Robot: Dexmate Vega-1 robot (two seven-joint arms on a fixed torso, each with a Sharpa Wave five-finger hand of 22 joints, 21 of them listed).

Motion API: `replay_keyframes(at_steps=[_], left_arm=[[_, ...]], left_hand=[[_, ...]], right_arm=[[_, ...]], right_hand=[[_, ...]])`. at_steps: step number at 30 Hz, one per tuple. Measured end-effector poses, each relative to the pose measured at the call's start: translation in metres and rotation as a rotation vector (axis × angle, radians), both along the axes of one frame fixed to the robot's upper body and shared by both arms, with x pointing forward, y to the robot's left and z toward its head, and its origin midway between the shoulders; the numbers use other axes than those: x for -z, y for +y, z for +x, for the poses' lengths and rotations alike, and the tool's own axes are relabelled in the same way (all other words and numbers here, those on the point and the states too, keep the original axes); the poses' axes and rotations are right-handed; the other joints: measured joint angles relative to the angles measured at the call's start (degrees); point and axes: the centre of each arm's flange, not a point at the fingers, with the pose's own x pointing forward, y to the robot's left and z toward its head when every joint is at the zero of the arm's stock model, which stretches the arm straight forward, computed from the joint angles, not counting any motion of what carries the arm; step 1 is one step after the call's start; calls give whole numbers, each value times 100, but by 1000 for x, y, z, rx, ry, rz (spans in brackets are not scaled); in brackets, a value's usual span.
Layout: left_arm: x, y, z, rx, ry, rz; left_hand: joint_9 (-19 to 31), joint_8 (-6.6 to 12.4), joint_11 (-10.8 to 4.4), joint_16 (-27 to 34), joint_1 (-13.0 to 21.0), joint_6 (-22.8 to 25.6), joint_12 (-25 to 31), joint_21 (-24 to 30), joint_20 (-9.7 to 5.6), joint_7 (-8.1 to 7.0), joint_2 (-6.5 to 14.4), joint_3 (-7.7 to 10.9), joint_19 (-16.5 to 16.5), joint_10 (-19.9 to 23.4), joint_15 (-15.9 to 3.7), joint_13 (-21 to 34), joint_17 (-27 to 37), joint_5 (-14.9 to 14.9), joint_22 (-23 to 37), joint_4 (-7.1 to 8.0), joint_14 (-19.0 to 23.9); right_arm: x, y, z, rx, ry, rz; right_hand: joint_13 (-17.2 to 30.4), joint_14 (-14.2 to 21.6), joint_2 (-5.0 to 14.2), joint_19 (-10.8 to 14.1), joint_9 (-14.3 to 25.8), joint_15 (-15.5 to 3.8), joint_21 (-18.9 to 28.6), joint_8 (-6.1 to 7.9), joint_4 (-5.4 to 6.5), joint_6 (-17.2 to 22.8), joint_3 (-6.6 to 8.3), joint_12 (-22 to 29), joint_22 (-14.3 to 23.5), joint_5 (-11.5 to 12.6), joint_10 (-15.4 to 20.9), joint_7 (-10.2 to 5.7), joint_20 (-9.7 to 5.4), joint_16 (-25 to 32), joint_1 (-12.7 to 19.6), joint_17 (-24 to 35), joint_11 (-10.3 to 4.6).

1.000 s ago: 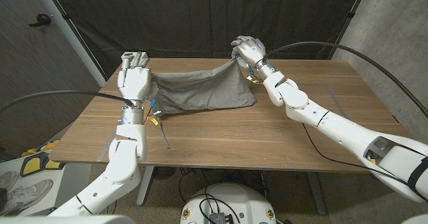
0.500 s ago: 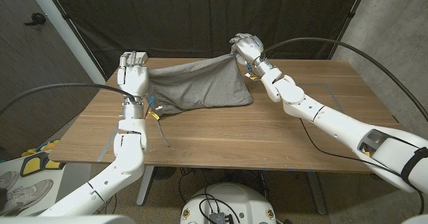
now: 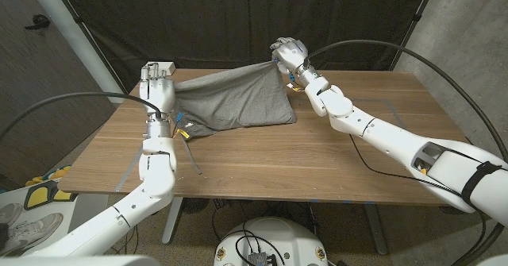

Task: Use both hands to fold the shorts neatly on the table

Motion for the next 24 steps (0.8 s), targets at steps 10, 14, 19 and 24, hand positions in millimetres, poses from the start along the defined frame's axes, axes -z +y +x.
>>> replay_keyframes(at_steps=[10,14,19,24], left_arm=[[1,3,20,-30,19,-8],[3,4,29,-48,32,-5],[5,5,38,-73,47,0],[9,6,48,-109,71,8]], left_hand=[[0,0,0,0,-3,1,0,44,0,-1,-3,-3,0,0,20,0,0,-1,0,-3,20],[0,0,0,0,-3,1,0,51,0,-1,-3,-4,0,0,20,0,0,-1,0,-3,20],[0,0,0,0,-4,2,0,89,0,-1,-4,-5,0,0,21,0,1,-1,0,-4,20],[0,0,-70,0,-56,54,0,89,0,-50,-56,-8,0,71,21,0,1,-2,0,-7,19]], right_arm=[[-1,12,23,20,32,-14],[1,18,34,22,51,-18],[3,25,46,26,73,-26],[4,38,58,21,96,-40]], right_hand=[[0,31,0,0,37,-31,0,-1,-1,0,-47,0,0,0,0,0,0,4,0,26,0],[-1,31,0,0,37,-31,0,-12,-1,-1,-47,0,0,0,0,0,0,4,0,26,0],[-1,31,17,0,27,-31,0,-18,-1,-1,-47,0,0,0,-1,-1,0,4,17,26,0],[-1,31,18,0,11,-30,0,-22,-1,-1,-47,0,0,0,41,-1,0,4,18,26,2]])
